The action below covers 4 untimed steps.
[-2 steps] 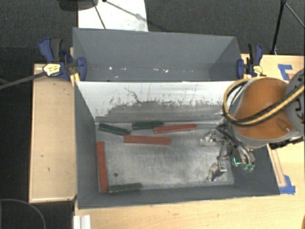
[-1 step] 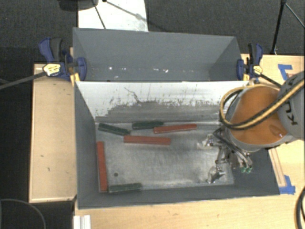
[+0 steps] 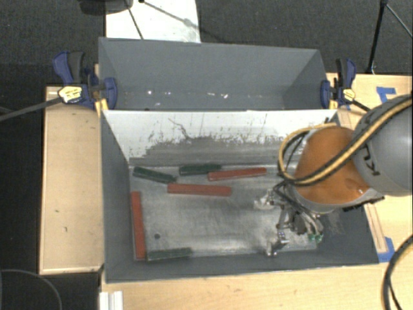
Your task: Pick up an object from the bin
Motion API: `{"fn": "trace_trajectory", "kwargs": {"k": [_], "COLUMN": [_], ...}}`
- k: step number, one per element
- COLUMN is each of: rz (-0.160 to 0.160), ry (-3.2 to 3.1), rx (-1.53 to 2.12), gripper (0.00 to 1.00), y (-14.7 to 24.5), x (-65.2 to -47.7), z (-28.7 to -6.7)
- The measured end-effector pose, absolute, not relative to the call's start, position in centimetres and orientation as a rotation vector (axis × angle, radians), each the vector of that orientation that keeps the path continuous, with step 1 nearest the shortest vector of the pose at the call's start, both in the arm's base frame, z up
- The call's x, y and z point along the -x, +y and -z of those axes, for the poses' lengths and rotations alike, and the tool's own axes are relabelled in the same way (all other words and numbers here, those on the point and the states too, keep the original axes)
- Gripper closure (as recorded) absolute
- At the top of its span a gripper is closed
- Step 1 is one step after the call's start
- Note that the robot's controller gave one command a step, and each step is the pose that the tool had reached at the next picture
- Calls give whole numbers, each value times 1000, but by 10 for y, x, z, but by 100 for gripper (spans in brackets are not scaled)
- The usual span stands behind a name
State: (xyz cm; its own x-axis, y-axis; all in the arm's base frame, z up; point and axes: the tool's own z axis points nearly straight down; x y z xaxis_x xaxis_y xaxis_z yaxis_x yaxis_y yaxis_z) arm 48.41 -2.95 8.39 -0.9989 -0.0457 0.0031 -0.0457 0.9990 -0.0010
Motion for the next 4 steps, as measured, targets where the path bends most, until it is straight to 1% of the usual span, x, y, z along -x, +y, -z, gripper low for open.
{"fn": "trace_trajectory", "kwargs": {"k": [1, 2, 3, 4], "rz": [2, 1, 1, -4], "ry": [-3144, -3140, -3140, -3108], "rx": [-17, -132, -162, -299], "gripper": [0, 0, 0, 0], "y": [1, 17, 50, 64], "x": [-496, -519, -544, -586], "z": [-79, -85, -86, -78]}}
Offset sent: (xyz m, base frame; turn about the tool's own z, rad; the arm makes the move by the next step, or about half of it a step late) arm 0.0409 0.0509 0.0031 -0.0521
